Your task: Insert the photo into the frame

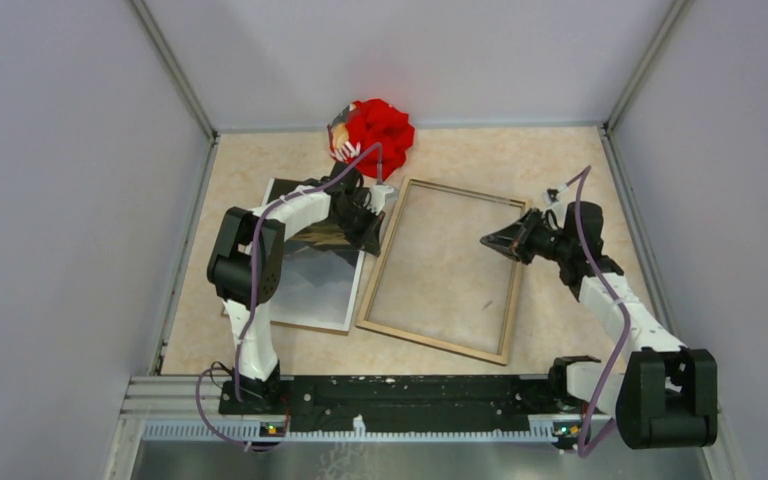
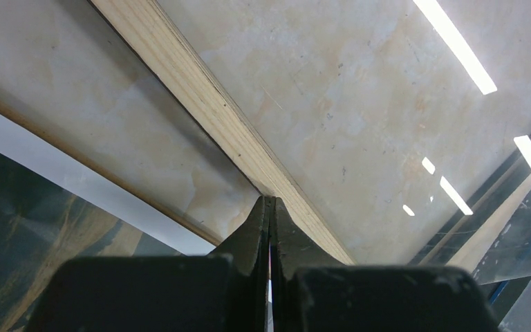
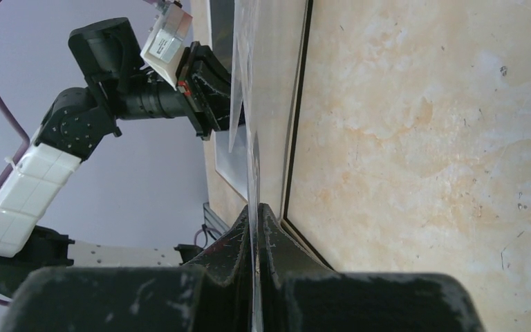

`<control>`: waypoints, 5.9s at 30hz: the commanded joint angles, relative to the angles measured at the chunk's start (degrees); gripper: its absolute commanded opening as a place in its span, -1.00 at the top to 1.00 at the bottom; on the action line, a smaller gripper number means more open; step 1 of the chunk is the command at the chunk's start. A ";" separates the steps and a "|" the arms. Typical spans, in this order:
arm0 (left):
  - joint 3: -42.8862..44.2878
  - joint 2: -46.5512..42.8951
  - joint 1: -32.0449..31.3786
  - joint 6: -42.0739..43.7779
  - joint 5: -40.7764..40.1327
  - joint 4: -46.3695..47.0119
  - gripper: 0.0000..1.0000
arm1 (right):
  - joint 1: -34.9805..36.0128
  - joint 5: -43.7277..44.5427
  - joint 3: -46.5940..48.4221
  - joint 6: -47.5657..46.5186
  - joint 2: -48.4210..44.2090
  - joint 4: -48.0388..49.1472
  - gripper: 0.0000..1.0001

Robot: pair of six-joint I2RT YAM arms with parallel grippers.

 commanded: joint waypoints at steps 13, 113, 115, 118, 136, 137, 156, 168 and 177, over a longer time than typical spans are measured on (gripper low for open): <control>-0.26 1.43 -0.63 1.25 0.72 -0.52 1.00 | 0.51 -3.75 0.64 -1.04 1.32 3.92 1.00; 0.38 2.44 -0.63 1.87 1.69 -1.16 1.00 | -1.40 4.37 -0.75 -12.53 6.07 -8.80 0.75; 0.33 2.46 -0.63 1.85 1.73 -1.21 1.00 | -1.20 4.53 -0.18 -13.10 6.56 -9.41 0.66; 0.24 2.45 -0.63 1.85 1.85 -1.22 1.00 | -0.38 6.35 2.45 -16.25 8.19 -14.04 0.58; 0.14 3.00 -0.63 1.86 2.08 -1.12 1.00 | 0.44 17.02 9.24 -23.52 7.97 -27.65 0.08; 0.14 3.06 -0.63 1.82 2.04 -1.09 1.00 | 0.46 17.88 9.41 -23.59 7.80 -28.20 0.07; -0.14 2.64 -0.63 2.06 2.37 -1.02 1.00 | 1.30 24.82 11.19 -23.81 10.40 -29.81 0.02; -0.14 2.78 -0.63 2.07 2.57 -0.84 1.00 | 2.75 26.70 12.05 -24.82 12.26 -30.12 0.03; -0.29 2.88 -0.63 2.03 2.71 -0.78 1.00 | 5.37 27.02 13.75 -24.70 13.71 -29.26 0.04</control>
